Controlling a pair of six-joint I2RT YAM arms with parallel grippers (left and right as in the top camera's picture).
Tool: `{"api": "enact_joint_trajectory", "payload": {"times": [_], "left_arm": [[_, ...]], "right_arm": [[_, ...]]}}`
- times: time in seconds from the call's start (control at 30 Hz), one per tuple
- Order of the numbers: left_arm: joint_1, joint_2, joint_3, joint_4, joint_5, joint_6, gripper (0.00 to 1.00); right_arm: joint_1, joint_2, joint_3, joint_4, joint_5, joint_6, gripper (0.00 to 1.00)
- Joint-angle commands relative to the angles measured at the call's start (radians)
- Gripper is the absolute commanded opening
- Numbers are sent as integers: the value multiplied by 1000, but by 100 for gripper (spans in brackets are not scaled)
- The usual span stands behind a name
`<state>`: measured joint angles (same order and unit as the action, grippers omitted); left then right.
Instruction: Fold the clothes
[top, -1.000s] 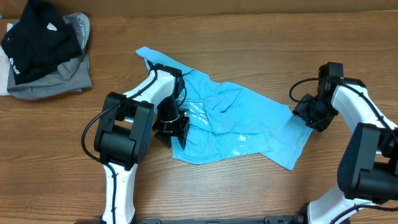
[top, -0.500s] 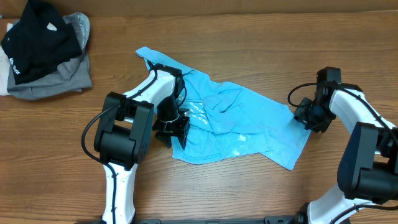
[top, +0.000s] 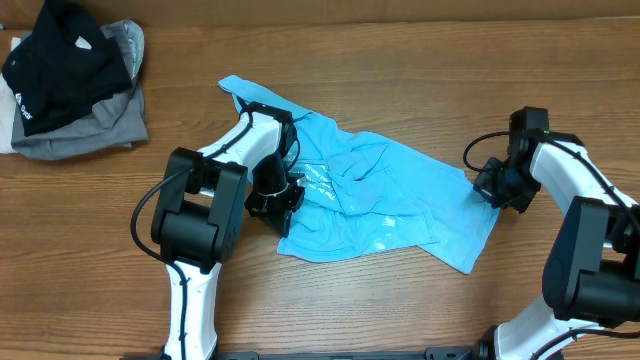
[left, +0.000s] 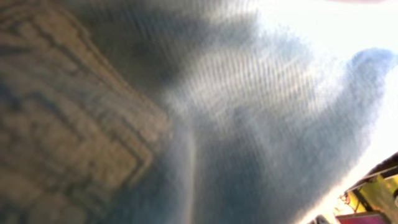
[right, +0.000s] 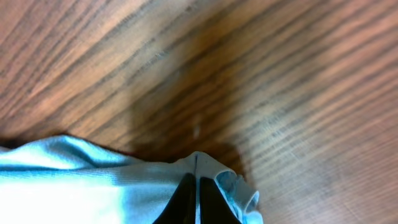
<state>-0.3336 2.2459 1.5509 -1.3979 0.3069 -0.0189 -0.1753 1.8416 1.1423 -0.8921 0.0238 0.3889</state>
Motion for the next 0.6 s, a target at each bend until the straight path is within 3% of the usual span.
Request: {"api": "enact_joint_trajectory", "payload": {"times": [0.0,0.37,0.57], "left_arm": [[24,12,69,-23,0,19,4],[98,-89,269,-142,-3,34,4],[169,-141,279,-143,-3,35,4]], "right_arm": [[0,3,103,-44,26,4,4],[0,-2,470,-355,27,3,4],[0,-2,564,-379,28,-2,4]]}}
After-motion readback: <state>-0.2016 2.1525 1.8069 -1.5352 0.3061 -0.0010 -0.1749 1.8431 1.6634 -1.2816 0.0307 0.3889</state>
